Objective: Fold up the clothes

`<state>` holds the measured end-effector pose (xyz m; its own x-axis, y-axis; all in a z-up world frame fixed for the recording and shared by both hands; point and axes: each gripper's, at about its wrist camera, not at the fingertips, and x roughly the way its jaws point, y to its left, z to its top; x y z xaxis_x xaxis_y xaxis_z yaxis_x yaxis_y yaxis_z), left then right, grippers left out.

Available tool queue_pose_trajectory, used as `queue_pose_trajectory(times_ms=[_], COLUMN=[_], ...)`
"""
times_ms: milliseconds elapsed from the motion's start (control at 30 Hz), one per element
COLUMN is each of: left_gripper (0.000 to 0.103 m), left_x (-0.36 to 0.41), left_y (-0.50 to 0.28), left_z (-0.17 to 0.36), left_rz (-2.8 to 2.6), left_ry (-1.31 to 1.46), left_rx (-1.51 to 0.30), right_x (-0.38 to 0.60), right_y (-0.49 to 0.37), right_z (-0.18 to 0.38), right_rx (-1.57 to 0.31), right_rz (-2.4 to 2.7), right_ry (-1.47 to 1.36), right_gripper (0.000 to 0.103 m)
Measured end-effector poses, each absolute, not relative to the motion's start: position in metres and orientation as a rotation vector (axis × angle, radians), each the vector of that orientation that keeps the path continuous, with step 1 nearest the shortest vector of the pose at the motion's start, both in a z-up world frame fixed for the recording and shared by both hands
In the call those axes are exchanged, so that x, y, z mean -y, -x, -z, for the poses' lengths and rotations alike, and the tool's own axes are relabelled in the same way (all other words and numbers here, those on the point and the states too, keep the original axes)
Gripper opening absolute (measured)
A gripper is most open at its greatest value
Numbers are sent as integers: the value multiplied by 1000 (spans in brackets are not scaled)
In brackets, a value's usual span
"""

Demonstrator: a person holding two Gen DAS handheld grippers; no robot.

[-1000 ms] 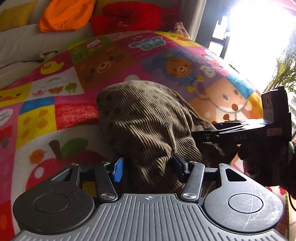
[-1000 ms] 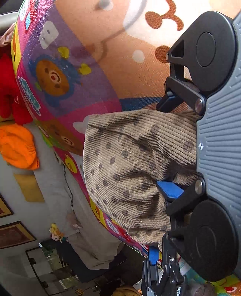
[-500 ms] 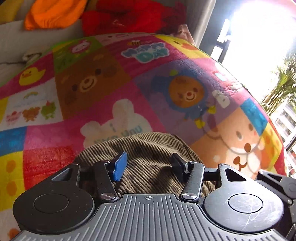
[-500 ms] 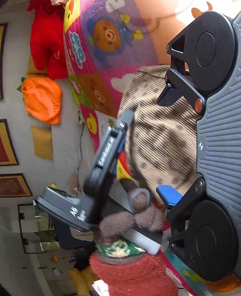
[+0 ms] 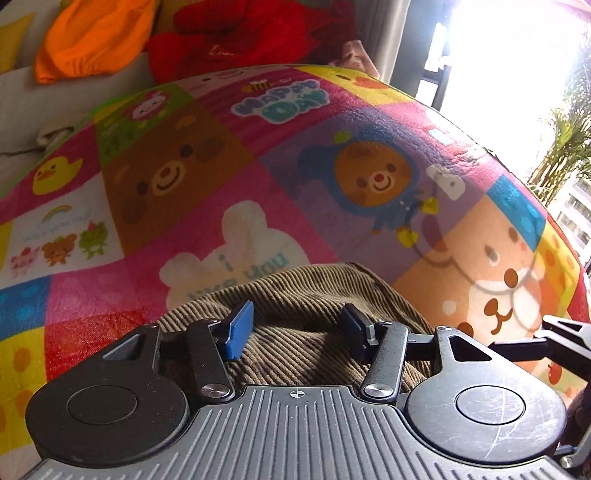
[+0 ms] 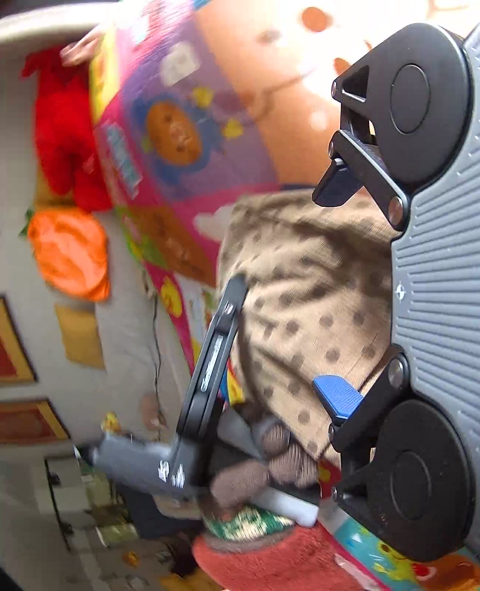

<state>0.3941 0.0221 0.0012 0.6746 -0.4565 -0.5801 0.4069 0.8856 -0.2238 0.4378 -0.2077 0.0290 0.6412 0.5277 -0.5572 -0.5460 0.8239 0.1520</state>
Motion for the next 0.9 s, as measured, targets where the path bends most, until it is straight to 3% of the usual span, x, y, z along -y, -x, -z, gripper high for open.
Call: queue_pose_trajectory(times_ms=[100, 167, 233, 433, 700, 900], left_gripper=[58, 66, 87, 103, 103, 103], left_x=[-28, -31, -33, -31, 3, 13], left_y=[-380, -355, -318, -201, -112, -103], left_z=[-6, -13, -20, -21, 29, 30], left_rz=[461, 421, 381, 249, 100, 11], left_ry=[80, 60, 45, 65, 29, -1], left_rx=[-625, -583, -553, -523, -727, -646], right_x=[217, 224, 233, 259, 255, 249], right_y=[-447, -440, -428, -384, -314, -284], right_z=[-5, 1, 3, 0, 6, 6], right_rx=[-741, -750, -744, -711, -735, -655], right_rz=[-573, -550, -535, -477, -475, -413], right_ry=[-38, -55, -76, -93, 30, 125], right_gripper=[98, 98, 100, 103, 103, 103])
